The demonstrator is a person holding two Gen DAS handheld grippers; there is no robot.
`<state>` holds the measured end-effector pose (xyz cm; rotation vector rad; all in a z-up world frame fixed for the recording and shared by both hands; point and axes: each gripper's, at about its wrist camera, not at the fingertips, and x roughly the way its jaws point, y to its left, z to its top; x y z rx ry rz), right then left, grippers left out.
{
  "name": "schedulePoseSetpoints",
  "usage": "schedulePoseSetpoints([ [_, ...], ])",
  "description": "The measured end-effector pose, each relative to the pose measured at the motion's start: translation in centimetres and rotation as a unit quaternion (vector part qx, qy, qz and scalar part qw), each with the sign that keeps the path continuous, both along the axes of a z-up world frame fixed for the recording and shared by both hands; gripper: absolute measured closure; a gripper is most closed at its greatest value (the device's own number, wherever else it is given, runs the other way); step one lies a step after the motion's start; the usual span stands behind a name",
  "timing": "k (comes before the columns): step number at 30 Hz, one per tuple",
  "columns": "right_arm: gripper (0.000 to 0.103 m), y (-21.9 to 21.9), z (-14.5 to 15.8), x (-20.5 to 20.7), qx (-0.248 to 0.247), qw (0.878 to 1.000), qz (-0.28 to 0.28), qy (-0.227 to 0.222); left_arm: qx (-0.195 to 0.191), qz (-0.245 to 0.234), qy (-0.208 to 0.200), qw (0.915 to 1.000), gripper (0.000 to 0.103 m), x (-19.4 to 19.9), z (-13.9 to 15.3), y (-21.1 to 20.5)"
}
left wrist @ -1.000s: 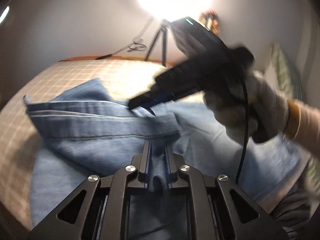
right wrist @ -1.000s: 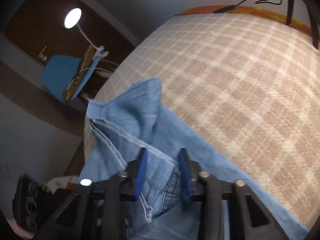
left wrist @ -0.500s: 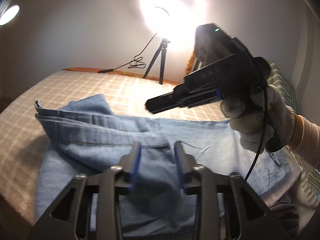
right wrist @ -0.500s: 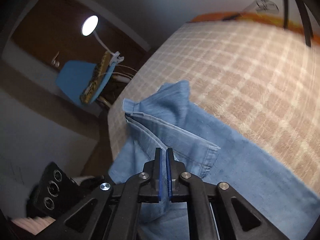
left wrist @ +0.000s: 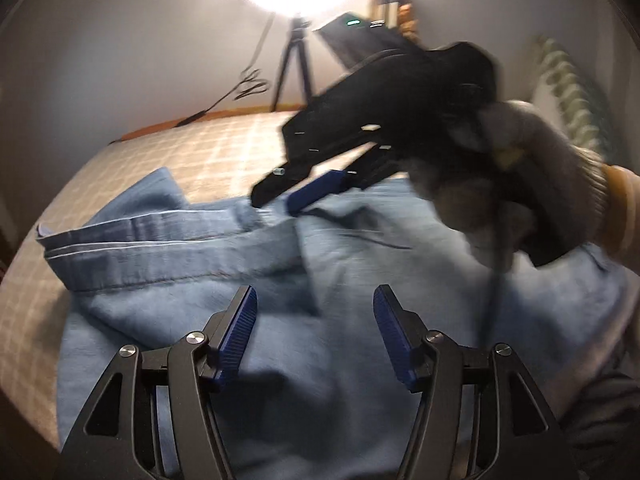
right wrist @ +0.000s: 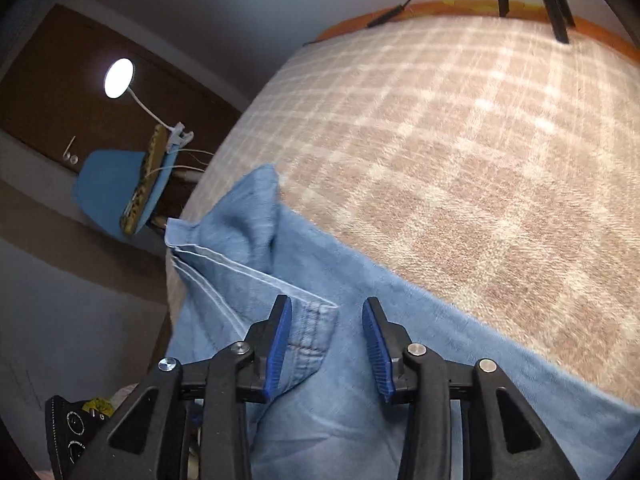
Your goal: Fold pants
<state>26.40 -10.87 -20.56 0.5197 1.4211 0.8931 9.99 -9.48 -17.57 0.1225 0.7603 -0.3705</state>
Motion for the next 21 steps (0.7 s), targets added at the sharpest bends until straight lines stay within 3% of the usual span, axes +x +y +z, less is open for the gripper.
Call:
schedulePoseSetpoints([
  [2, 0.063, 0.2, -0.2, -0.2, 0.009, 1.000, 0.001, -0.002, -0.032, 0.019, 0.012, 0.9992, 0.076, 0.8, -0.5, 1.4],
  [3, 0.063, 0.4, -0.1, -0.3, 0.014, 1.000, 0.003, -0.008, -0.048, 0.025, 0.017, 0.9984, 0.078, 1.1, -0.7, 2.2],
  [5, 0.078, 0.9, -0.3, -0.7, 0.024, 1.000, 0.012, -0.010, -0.089, 0.028, 0.024, 0.9954, 0.082, 1.2, -0.9, 3.7],
  [8, 0.096, 1.4, -0.3, -1.3, 0.037, 0.999, 0.019, -0.010, -0.112, 0.030, 0.013, 0.9932, 0.093, 0.5, -0.4, 4.3],
  [9, 0.098, 1.3, -0.1, -1.5, 0.045, 0.999, 0.014, -0.011, -0.121, 0.033, 0.006, 0.9921, 0.096, 0.1, -0.1, 4.6],
  [13, 0.099, -0.4, 1.4, -2.1, 0.082, 0.997, -0.009, -0.010, -0.202, 0.075, -0.036, 0.9759, 0.097, -1.2, 1.7, 7.4],
  [16, 0.100, -1.9, 3.1, -2.8, 0.120, 0.993, -0.024, -0.007, -0.234, 0.088, -0.050, 0.9670, 0.097, -1.5, 2.2, 8.4],
  [19, 0.100, -2.4, 4.1, -3.6, 0.126, 0.992, -0.022, -0.006, -0.223, 0.080, -0.043, 0.9707, 0.096, -1.4, 2.2, 7.6],
  [21, 0.100, -2.1, 4.6, -4.1, 0.127, 0.992, -0.014, -0.008, -0.228, 0.078, -0.031, 0.9700, 0.090, -1.4, 1.9, 7.5],
])
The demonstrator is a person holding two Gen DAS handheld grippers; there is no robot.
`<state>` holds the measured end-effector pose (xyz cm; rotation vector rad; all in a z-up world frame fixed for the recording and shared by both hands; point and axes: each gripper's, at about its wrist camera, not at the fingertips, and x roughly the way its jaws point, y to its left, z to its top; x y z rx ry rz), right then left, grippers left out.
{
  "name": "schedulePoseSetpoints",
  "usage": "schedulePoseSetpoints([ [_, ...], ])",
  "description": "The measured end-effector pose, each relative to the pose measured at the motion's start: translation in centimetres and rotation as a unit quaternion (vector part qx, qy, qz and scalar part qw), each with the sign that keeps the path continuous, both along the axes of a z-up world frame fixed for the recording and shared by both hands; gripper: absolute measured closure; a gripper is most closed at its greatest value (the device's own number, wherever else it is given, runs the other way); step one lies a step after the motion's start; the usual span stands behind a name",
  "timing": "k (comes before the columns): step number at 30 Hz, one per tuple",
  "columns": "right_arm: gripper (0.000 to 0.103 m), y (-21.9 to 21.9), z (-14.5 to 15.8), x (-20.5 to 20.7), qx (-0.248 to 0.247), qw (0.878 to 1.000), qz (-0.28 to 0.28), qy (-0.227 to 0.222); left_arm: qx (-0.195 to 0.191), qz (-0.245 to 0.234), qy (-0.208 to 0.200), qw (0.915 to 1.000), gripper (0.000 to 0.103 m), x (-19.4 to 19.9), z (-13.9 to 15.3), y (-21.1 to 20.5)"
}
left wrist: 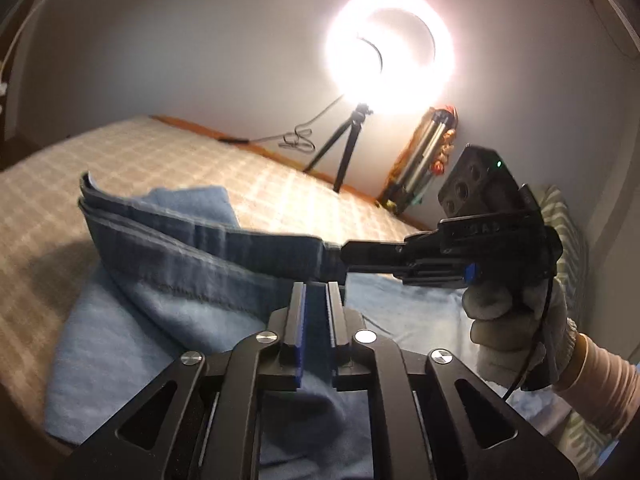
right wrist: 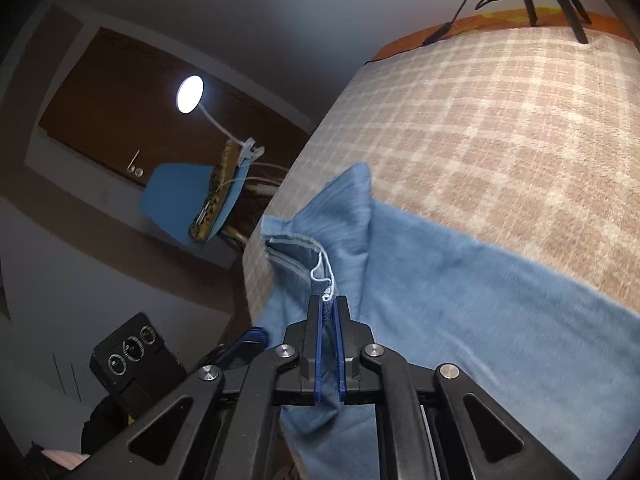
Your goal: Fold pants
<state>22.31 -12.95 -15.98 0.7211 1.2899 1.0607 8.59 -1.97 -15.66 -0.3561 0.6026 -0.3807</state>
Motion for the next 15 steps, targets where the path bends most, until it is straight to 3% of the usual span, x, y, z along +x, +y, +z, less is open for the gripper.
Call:
schedulePoseSetpoints([
  [2, 0.100, 0.5, 0.5, -0.5, -0.002, 1.000, 0.006, -0.003, 0.000, 0.010, 0.010, 0.9999, 0.063, -0.3, -0.3, 0.5],
  [3, 0.100, 1.0, 0.8, -0.9, 0.002, 1.000, 0.014, -0.003, 0.003, 0.018, 0.013, 0.9997, 0.056, -0.3, -0.4, 0.9],
  [6, 0.100, 2.3, 1.9, -1.6, -0.027, 0.999, 0.032, -0.034, -0.024, 0.012, 0.048, 0.9985, 0.054, -0.5, -0.8, 2.3],
  [8, 0.100, 2.3, 1.6, -1.5, -0.028, 0.999, 0.035, -0.026, -0.032, 0.003, 0.059, 0.9977, 0.054, -0.7, -0.9, 2.5],
  [10, 0.100, 2.3, 1.4, -1.0, -0.029, 0.999, 0.030, -0.013, 0.002, -0.018, 0.043, 0.9989, 0.052, -1.5, -0.2, 1.1],
  [11, 0.100, 2.4, 1.3, -0.9, -0.027, 0.999, 0.029, -0.005, 0.015, -0.029, 0.034, 0.9989, 0.043, -1.6, 0.2, 0.4],
  [13, 0.100, 2.5, 1.4, -0.7, -0.017, 0.999, 0.031, 0.008, 0.046, -0.036, 0.020, 0.9981, 0.034, -1.5, 0.7, -1.3],
  [15, 0.100, 3.5, 2.2, -0.9, -0.013, 0.999, 0.041, 0.007, 0.061, -0.031, 0.019, 0.9975, 0.034, -1.0, 1.0, -2.1],
])
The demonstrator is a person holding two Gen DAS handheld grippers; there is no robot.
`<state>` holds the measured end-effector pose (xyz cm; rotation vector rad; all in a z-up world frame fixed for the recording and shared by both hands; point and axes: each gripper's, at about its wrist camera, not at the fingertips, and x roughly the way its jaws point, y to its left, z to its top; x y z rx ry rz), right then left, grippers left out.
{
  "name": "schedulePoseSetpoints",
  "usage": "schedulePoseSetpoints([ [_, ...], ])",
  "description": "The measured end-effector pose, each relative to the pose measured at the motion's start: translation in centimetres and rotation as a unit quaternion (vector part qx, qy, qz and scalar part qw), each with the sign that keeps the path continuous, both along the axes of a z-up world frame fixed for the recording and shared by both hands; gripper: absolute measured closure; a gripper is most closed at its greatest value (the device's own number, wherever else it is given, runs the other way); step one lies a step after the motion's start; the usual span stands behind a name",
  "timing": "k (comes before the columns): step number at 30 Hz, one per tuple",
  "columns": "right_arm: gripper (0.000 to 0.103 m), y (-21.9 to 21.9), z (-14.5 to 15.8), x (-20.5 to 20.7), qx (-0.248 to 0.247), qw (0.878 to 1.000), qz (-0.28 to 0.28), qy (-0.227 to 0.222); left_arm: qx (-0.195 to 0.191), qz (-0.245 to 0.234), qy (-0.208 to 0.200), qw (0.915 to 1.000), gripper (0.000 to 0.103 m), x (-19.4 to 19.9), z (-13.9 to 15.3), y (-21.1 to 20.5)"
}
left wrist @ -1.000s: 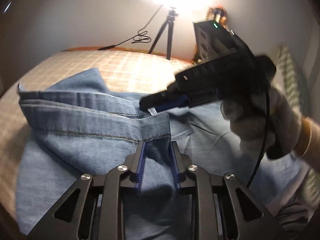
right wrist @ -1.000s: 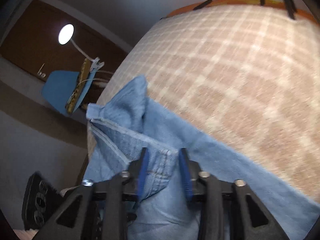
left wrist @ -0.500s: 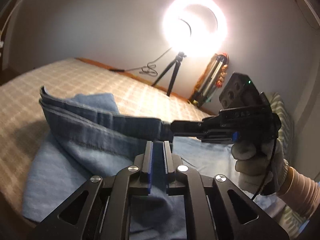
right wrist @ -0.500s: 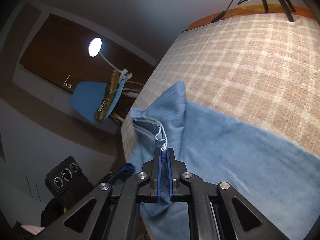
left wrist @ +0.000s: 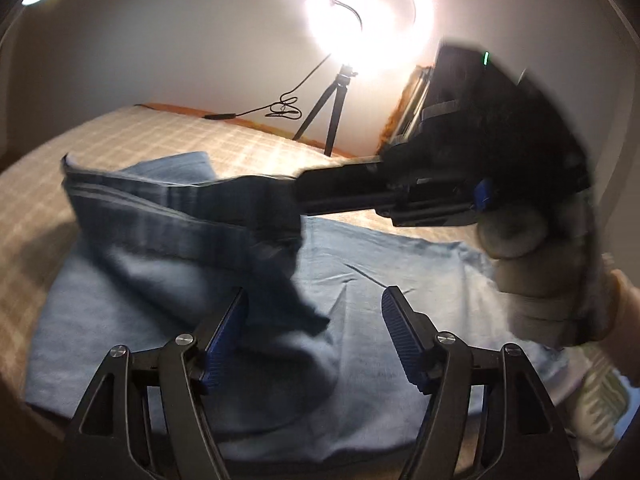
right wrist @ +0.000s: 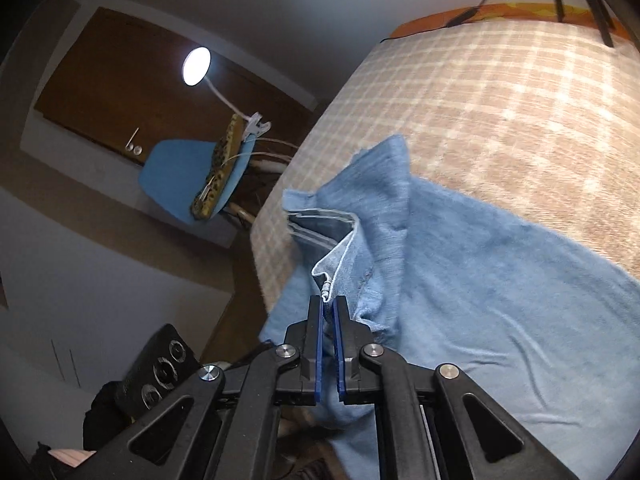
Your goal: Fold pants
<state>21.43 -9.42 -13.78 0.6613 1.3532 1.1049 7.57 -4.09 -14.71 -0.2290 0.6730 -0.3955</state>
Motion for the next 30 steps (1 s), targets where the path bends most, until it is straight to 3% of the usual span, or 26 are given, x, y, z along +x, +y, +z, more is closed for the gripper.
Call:
schedulePoseSetpoints([
  [6, 0.100, 2.4, 1.9, -0.9, -0.004, 0.999, 0.034, -0.015, -0.006, 0.084, -0.010, 0.9964, 0.037, 1.2, 0.6, 1.4],
  [7, 0.100, 2.6, 1.9, -0.9, -0.005, 0.999, 0.037, -0.014, -0.016, 0.092, -0.014, 0.9955, 0.050, 1.3, 0.7, 2.0],
  [8, 0.100, 2.7, 1.8, -0.8, -0.004, 0.999, 0.038, -0.007, -0.024, 0.092, -0.016, 0.9953, 0.075, 1.3, 0.7, 2.3],
  [9, 0.100, 2.9, 1.7, -0.8, -0.002, 0.999, 0.040, -0.002, -0.028, 0.092, -0.019, 0.9952, 0.084, 1.3, 0.6, 2.7],
  [11, 0.095, 3.1, 1.8, -0.7, -0.001, 0.999, 0.049, -0.002, -0.030, 0.088, -0.028, 0.9953, 0.088, 0.9, 0.6, 3.1],
  [12, 0.094, 3.2, 2.4, -0.4, 0.000, 0.998, 0.054, -0.012, -0.035, 0.086, -0.032, 0.9952, 0.088, 0.7, 0.6, 3.3],
  [14, 0.061, 3.3, 3.4, 0.2, -0.008, 0.998, 0.054, -0.028, -0.036, 0.080, -0.044, 0.9951, 0.088, -0.2, 0.7, 3.5],
  [16, 0.052, 3.7, 4.5, 1.4, -0.023, 0.997, 0.046, -0.049, -0.025, 0.070, -0.055, 0.9957, 0.088, -0.5, 0.9, 3.0],
  [24, 0.049, 14.8, 6.8, 5.0, -0.124, 0.974, 0.145, -0.122, -0.034, 0.056, -0.064, 0.9958, 0.088, -0.3, 0.9, 2.6],
  [28, 0.049, 20.7, 6.3, 4.1, -0.188, 0.946, 0.215, -0.154, -0.038, 0.055, -0.070, 0.9953, 0.088, -0.3, 0.9, 2.8],
  [30, 0.049, 23.4, 5.7, 3.1, -0.223, 0.926, 0.251, -0.173, -0.041, 0.054, -0.071, 0.9952, 0.088, -0.4, 0.8, 3.0],
])
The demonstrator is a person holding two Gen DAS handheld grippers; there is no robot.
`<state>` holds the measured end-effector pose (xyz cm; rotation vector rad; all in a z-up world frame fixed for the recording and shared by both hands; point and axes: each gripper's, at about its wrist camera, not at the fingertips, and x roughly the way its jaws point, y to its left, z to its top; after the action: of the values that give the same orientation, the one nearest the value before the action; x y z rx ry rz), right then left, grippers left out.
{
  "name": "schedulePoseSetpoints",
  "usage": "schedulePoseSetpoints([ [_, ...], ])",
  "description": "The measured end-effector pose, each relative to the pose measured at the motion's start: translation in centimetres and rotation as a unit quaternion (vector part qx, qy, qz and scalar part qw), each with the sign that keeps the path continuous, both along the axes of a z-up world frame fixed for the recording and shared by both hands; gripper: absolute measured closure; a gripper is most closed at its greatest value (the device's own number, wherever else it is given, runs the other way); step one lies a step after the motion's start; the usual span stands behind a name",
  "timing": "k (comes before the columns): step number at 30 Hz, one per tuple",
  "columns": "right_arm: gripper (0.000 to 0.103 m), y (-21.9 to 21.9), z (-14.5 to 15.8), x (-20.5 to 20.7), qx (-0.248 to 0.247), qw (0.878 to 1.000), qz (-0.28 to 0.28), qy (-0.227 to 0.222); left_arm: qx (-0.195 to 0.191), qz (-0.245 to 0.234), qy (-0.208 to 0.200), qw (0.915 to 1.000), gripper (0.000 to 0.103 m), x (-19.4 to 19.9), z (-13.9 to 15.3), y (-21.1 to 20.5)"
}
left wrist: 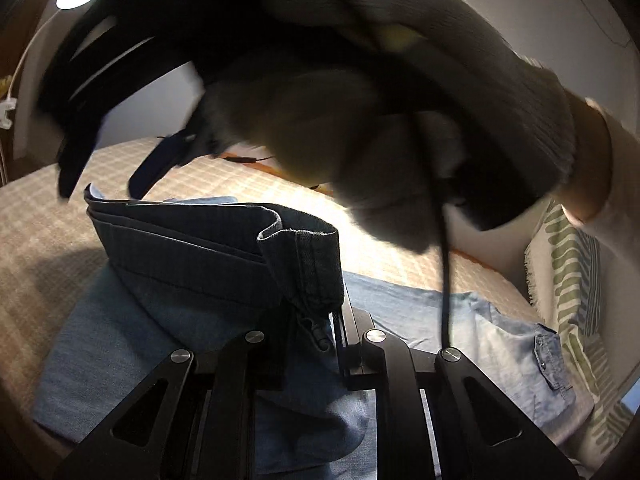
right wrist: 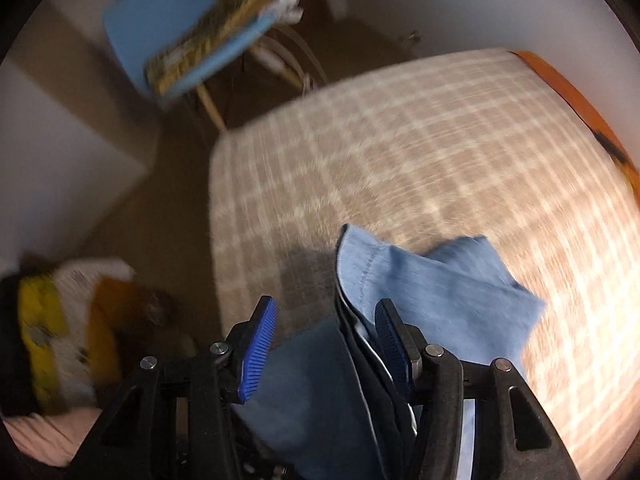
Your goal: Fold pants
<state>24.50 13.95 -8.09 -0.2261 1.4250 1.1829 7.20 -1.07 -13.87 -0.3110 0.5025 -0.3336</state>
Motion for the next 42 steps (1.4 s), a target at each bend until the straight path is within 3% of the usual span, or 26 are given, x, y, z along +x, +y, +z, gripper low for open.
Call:
schedulePoseSetpoints([
  [4, 0.050, 2.7, -1.5, -1.6, -0.076, 0.995, 0.048, -0.043, -0.005, -0.003, -0.001, 1.0000, 0.088, -0.1, -0.2, 0.1],
  [5, 0.054, 2.9, -1.9, -1.8, -0.089, 0.993, 0.054, -0.051, -0.005, -0.004, 0.000, 1.0000, 0.088, -0.3, -0.2, 0.2],
  [6, 0.059, 3.2, -2.4, -1.9, -0.105, 0.991, 0.058, -0.061, -0.007, -0.005, 0.001, 1.0000, 0.088, -0.2, -0.1, 0.3],
  [8, 0.085, 3.3, -3.1, -2.0, -0.129, 0.987, 0.063, -0.069, -0.013, -0.006, 0.004, 0.9999, 0.088, -0.1, 0.0, 0.4],
  [11, 0.097, 2.7, -3.0, -2.4, -0.131, 0.986, 0.059, -0.084, -0.014, -0.015, 0.000, 0.9998, 0.088, -0.4, 0.4, 0.4],
  [16, 0.098, -3.8, 0.6, -0.2, -0.075, 0.993, -0.042, -0.084, -0.021, -0.047, -0.011, 0.9986, 0.089, -0.8, 2.2, -0.6],
  [20, 0.098, -10.7, 3.5, 1.8, -0.040, 0.988, -0.131, -0.075, -0.032, -0.081, -0.016, 0.9960, 0.089, -1.0, 3.8, -1.7],
  [24, 0.098, -19.2, 5.6, 2.9, -0.016, 0.970, -0.235, -0.059, -0.027, -0.120, -0.022, 0.9922, 0.090, -1.3, 5.5, -3.2],
  [30, 0.099, -29.5, 5.8, 1.8, 0.013, 0.937, -0.346, -0.036, -0.017, -0.191, -0.021, 0.9813, 0.090, -1.3, 7.7, -6.6],
  [39, 0.099, -41.6, 4.4, -2.3, 0.015, 0.897, -0.441, -0.018, 0.017, -0.298, -0.025, 0.9542, 0.090, -2.0, 9.4, -15.5],
  [42, 0.099, -44.8, 4.0, -3.9, 0.007, 0.887, -0.461, -0.020, 0.022, -0.327, -0.017, 0.9447, 0.090, -2.3, 9.3, -16.8],
])
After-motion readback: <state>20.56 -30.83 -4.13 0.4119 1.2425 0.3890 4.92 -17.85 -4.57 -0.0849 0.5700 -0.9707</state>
